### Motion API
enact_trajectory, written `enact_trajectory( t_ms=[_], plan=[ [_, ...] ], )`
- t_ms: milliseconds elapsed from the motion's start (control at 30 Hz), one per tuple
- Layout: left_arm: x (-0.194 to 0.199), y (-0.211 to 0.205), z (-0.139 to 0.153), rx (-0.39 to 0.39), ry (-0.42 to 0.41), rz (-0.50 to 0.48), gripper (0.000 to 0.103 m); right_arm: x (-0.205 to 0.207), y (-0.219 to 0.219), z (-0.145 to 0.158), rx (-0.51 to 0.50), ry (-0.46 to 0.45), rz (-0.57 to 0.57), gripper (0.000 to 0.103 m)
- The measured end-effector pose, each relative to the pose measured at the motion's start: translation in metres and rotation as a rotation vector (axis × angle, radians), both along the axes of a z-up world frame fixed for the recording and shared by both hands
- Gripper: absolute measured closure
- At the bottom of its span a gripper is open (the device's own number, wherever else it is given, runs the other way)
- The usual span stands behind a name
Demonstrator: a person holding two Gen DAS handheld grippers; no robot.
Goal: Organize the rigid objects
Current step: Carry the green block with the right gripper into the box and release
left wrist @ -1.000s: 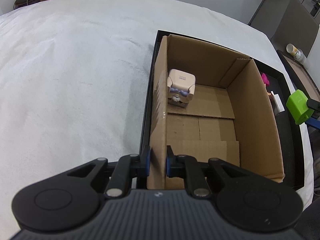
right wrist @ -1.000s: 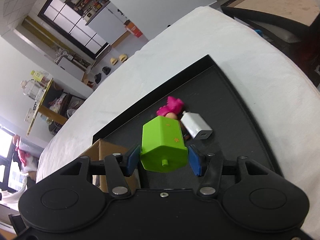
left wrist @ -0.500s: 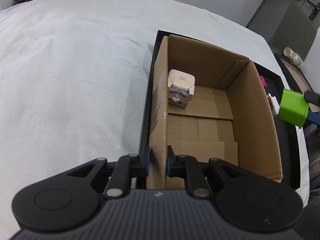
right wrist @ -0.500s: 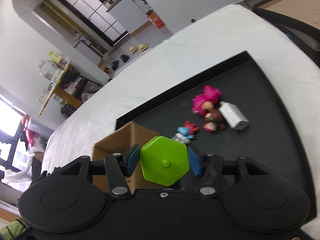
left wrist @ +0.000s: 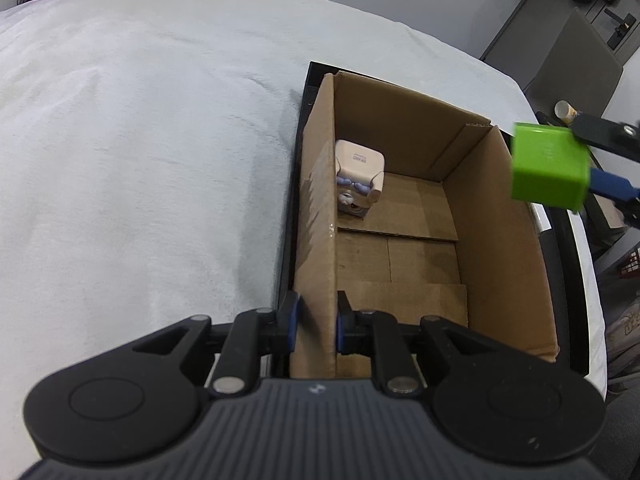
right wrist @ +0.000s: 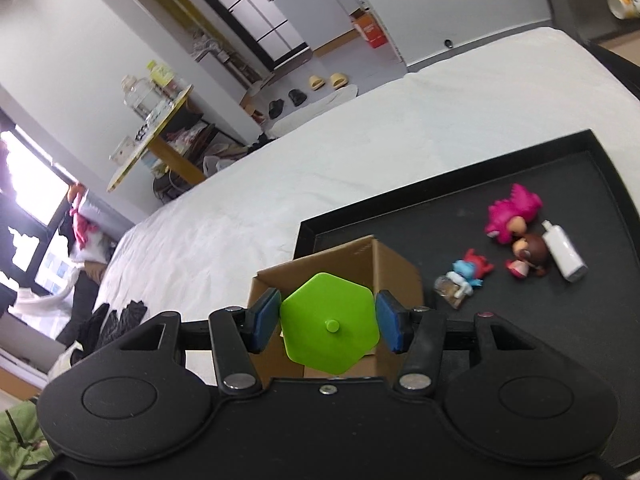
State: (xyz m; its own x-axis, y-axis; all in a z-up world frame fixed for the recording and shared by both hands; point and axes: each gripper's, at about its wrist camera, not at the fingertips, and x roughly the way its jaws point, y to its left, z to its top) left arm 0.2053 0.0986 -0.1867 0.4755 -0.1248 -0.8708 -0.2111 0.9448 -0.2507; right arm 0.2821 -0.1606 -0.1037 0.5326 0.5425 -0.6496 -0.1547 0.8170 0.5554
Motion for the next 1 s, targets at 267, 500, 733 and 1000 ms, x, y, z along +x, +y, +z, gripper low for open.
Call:
enact_trajectory(
  t_ms=[267,500,733,1000],
  plan=[
    [0.000,0.003,-0.001,-0.011,-0.013,0.000,0.086,0.013,0.043,-0.008,-0.146,0.002,0.081,0.051],
    [-0.001,0.004,-0.001,-0.014,-0.018,0.002,0.086,0.019,0.071,-0.012,-0.301,-0.003,0.149,0.051],
    [-0.001,0.004,0.000,-0.018,-0.021,0.000,0.085,0.016,0.078,-0.007,-0.359,-0.033,0.175,0.044],
    [0.000,0.005,0.000,-0.009,-0.017,0.003,0.085,0.004,0.043,0.005,-0.293,-0.043,0.112,0.030]
  ],
)
